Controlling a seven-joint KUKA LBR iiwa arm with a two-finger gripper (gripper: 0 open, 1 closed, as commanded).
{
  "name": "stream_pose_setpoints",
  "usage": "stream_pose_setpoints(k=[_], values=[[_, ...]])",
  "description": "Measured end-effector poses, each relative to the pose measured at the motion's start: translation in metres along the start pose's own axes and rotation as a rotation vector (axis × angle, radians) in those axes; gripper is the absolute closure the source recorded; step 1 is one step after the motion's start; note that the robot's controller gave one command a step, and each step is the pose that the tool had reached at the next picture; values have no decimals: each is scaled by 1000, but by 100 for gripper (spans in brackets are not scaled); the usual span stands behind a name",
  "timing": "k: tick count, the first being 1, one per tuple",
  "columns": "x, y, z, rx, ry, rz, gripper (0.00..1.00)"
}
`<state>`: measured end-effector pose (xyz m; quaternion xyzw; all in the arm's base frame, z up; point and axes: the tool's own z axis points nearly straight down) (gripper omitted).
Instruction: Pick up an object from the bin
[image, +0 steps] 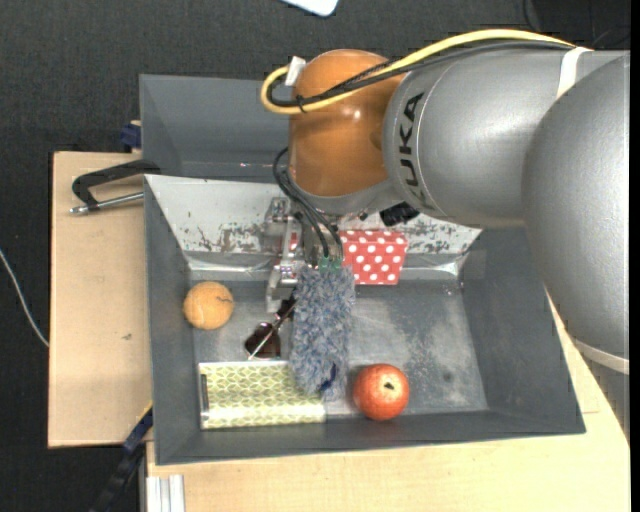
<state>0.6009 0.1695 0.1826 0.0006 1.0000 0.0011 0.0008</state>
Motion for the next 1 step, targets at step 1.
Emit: stream_pose_setpoints(k=[1], values=[[0, 0, 0, 0, 0, 0, 0]])
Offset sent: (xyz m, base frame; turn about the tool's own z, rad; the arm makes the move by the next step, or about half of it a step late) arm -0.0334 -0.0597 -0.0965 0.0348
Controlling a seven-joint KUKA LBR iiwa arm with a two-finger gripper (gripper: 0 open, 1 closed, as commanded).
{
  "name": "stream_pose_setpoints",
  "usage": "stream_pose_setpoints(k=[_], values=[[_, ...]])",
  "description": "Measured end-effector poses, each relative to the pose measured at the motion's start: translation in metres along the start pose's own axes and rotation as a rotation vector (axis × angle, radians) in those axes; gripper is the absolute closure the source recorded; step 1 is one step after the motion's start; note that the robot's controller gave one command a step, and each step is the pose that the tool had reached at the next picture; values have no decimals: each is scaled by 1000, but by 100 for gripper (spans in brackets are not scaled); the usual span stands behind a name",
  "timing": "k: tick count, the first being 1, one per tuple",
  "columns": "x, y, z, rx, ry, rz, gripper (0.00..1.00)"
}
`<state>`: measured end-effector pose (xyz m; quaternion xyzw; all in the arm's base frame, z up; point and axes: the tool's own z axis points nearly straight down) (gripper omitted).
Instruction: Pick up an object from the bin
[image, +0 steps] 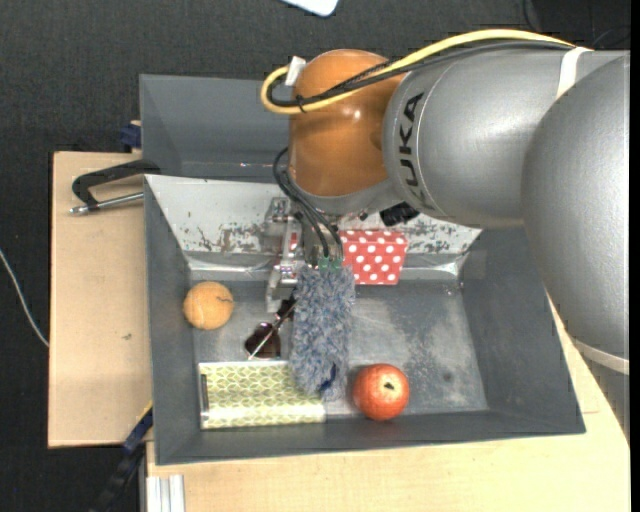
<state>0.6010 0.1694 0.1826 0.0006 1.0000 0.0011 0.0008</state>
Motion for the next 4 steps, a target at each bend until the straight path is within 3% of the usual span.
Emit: stream_pose_setpoints(k=[1, 2, 3, 4], values=[[18, -32, 53, -2, -5, 16, 0], [34, -38, 95, 1, 1, -109, 100], [34, -38, 95, 0, 1, -109, 100], [33, -33, 14, 1, 2, -115, 100]])
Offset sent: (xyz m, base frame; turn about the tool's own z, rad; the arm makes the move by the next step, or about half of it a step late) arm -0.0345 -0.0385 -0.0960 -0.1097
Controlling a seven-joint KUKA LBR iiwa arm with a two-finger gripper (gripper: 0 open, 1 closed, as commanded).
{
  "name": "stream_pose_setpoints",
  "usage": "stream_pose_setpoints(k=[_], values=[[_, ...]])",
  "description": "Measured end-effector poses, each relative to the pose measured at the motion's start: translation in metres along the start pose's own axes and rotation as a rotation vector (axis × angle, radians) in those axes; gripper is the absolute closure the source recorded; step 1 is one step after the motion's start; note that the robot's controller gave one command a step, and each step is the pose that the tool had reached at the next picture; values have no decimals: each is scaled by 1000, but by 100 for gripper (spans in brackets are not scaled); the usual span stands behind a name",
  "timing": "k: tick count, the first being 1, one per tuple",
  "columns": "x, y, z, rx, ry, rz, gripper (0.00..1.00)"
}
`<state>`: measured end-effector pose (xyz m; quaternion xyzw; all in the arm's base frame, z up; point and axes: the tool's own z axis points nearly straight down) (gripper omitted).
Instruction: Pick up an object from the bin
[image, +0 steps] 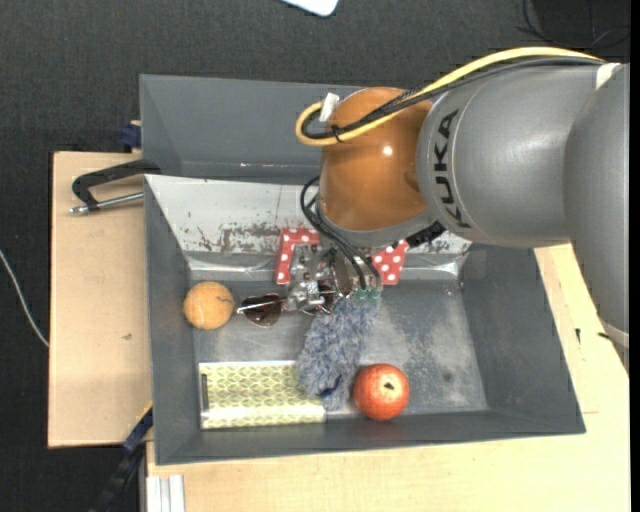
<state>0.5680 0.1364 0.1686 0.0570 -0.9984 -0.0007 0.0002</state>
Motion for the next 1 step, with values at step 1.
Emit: stream_pose_setpoints(k=[1], values=[[-1, -6, -44, 0, -14, 0, 100]])
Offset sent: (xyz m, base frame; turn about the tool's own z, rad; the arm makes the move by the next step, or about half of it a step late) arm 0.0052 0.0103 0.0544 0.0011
